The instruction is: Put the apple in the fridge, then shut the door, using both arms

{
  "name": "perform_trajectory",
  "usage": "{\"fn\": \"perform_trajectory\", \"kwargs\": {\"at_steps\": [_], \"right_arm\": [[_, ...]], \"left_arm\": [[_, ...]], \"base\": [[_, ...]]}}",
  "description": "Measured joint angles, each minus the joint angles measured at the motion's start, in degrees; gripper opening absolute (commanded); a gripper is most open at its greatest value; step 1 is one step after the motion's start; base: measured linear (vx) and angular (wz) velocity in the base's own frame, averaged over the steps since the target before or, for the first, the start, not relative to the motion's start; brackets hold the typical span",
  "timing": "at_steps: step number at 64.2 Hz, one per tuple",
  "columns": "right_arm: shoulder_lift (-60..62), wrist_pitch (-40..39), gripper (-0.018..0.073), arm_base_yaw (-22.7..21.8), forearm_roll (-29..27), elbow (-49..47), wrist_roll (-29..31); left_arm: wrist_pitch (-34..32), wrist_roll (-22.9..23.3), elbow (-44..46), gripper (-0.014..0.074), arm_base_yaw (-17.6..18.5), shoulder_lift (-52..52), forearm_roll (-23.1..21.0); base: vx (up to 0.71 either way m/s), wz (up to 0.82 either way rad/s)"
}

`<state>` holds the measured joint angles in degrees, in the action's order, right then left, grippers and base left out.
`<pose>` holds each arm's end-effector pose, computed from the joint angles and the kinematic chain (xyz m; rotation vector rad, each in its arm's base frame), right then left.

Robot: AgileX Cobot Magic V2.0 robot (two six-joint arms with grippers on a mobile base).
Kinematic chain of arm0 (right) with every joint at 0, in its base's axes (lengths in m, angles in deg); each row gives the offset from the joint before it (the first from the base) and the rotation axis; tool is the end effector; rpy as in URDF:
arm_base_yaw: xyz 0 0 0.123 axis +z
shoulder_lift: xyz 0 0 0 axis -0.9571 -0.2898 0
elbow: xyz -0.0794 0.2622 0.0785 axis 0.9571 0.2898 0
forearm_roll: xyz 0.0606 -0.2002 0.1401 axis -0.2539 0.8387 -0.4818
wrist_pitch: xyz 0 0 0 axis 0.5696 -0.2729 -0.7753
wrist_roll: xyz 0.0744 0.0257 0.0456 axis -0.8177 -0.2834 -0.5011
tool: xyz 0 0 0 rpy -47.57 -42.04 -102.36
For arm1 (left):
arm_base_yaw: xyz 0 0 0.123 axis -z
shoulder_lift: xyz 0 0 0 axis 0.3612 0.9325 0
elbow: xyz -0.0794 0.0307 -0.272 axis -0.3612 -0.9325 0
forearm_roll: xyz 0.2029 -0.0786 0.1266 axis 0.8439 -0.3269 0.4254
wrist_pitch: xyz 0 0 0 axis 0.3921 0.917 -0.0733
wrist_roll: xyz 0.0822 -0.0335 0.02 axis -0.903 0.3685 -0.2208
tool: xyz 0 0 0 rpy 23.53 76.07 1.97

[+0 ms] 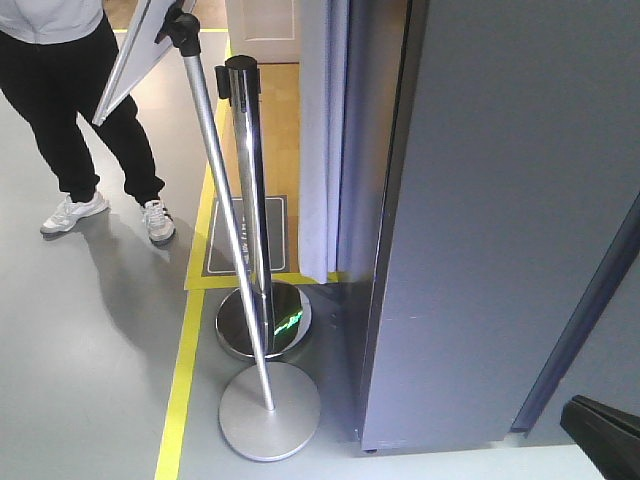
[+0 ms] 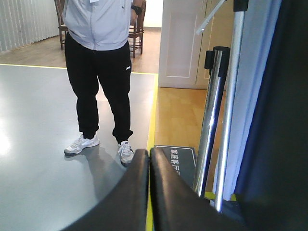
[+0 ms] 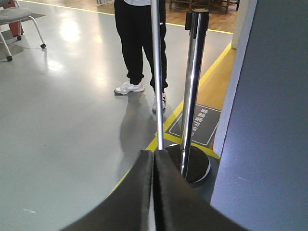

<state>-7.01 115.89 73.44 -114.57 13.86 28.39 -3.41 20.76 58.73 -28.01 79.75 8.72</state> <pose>0.0584 0.0448 0.2666 -0.4652 1.7978 0.3952 0.0558 0.0077 0.1907 -0.2047 1.6432 0.0102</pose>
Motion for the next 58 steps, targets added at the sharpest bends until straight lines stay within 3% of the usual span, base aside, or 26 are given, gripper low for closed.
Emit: {"fn": "perform_trajectory", "kwargs": {"at_steps": [58], "right_arm": [[0.00, 0.00, -0.0002, 0.00, 0.00, 0.00, 0.00]], "left_arm": [[0.00, -0.01, 0.00, -0.0006, 0.00, 0.00, -0.05]], "base": [[0.00, 0.00]]}}
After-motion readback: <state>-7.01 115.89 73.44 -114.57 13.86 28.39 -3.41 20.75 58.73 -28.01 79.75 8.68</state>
